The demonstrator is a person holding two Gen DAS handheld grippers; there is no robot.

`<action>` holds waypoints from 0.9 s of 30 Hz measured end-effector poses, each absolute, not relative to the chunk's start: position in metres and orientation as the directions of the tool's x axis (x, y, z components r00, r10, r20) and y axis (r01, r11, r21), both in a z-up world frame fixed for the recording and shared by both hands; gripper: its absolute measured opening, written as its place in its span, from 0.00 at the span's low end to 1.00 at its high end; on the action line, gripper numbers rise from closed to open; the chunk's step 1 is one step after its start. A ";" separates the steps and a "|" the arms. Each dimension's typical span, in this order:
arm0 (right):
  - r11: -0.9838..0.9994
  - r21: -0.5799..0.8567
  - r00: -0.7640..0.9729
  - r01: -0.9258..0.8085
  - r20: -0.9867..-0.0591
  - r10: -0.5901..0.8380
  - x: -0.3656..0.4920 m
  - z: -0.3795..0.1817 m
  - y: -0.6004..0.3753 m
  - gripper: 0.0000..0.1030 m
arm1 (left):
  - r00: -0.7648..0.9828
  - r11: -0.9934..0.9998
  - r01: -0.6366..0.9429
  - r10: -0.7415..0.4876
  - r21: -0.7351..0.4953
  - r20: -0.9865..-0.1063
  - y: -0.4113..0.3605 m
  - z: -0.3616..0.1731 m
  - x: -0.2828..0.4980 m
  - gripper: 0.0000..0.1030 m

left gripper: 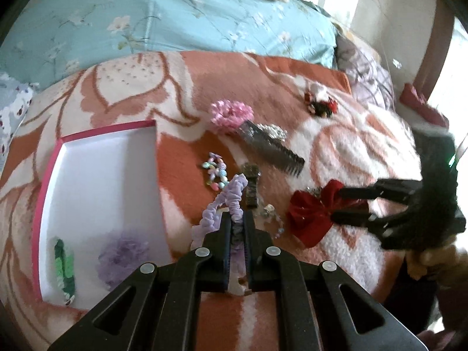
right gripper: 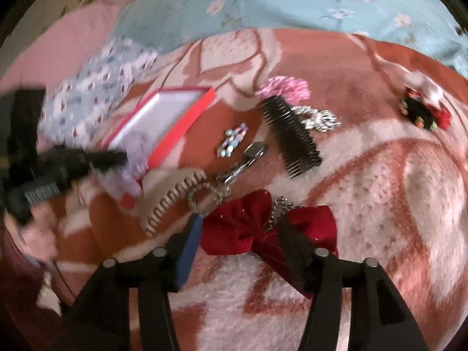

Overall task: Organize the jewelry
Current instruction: 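Grasp lilac hair tie with left tool while right tool carries red bow to box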

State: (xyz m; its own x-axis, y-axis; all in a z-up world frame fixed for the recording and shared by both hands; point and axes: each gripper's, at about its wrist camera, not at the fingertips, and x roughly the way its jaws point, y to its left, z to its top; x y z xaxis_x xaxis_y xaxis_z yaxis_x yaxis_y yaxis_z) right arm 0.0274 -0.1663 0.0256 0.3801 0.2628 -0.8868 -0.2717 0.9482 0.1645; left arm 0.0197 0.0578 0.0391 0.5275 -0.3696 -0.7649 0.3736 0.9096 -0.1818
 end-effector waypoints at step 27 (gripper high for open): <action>0.906 0.257 0.398 -0.336 -0.833 0.384 0.066 0.050 -0.118 0.04 | 0.595 0.963 0.175 -0.268 -0.203 -0.758 0.148 0.041 0.034 0.06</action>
